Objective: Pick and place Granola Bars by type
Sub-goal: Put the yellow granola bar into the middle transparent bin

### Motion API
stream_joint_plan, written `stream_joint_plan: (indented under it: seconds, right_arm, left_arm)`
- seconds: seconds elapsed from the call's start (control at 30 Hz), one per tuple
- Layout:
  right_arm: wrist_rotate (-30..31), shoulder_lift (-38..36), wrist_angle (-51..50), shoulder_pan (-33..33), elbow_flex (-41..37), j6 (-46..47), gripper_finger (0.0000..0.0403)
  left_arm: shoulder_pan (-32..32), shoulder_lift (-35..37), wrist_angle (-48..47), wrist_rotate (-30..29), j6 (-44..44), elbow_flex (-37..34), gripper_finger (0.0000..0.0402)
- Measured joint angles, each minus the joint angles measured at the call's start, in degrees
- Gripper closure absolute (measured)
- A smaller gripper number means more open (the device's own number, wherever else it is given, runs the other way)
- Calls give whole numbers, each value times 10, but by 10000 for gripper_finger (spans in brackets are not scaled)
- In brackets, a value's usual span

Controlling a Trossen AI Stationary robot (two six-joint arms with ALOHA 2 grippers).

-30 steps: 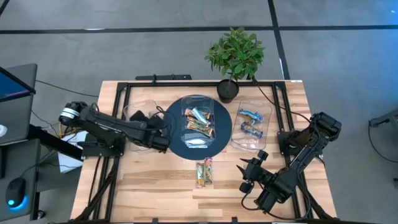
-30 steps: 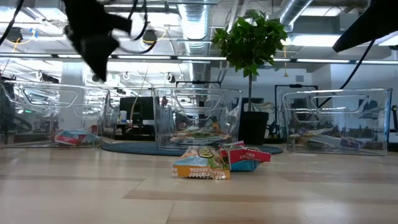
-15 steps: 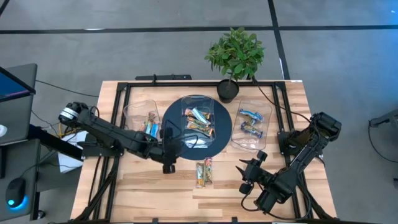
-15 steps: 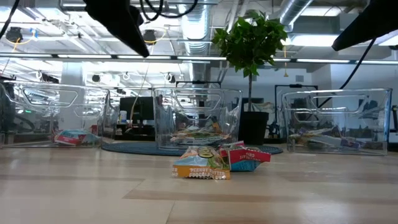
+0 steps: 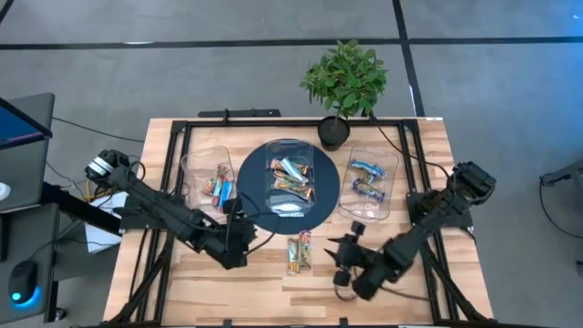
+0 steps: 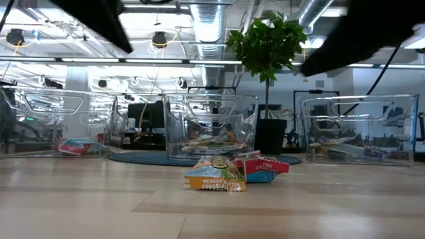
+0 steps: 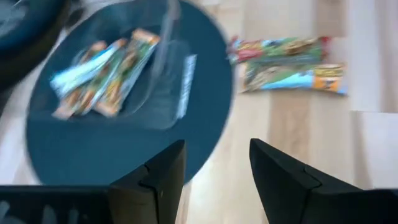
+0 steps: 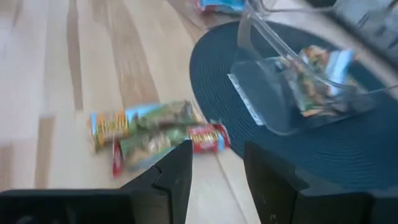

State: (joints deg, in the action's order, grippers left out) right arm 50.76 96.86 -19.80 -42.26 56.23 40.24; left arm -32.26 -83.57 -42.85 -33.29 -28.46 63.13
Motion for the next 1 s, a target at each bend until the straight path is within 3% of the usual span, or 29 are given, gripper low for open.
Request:
stream_joint_plan:
  seconds: [0.13, 0.27, 0.37, 0.5, 0.73, 0.8, 1.0]
  right_arm:
    - [-82, 0, 52, 54, 0, 17, 265]
    - [-154, 0, 87, 91, 0, 17, 264]
    - [-197, 0, 100, 106, 0, 15, 264]
    - [-208, 0, 115, 108, 0, 27, 269]
    - [-214, 39, 200, 93, -1, -38, 268]
    - [-240, 66, 251, 93, 9, -76, 269]
    - [-282, 122, 258, 99, 41, -150, 270]
  left_arm:
    - [-32, 0, -29, -55, -91, -41, 228]
    - [-66, 0, -15, -141, -163, -105, 228]
    - [-93, -1, 5, -172, -203, -153, 228]
    - [-119, 0, -13, -187, -204, -158, 228]
    - [-151, 4, 21, -298, -147, -153, 228]
    - [-151, 4, 30, -300, -137, -153, 228]
    - [-150, 4, 44, -302, -117, -153, 228]
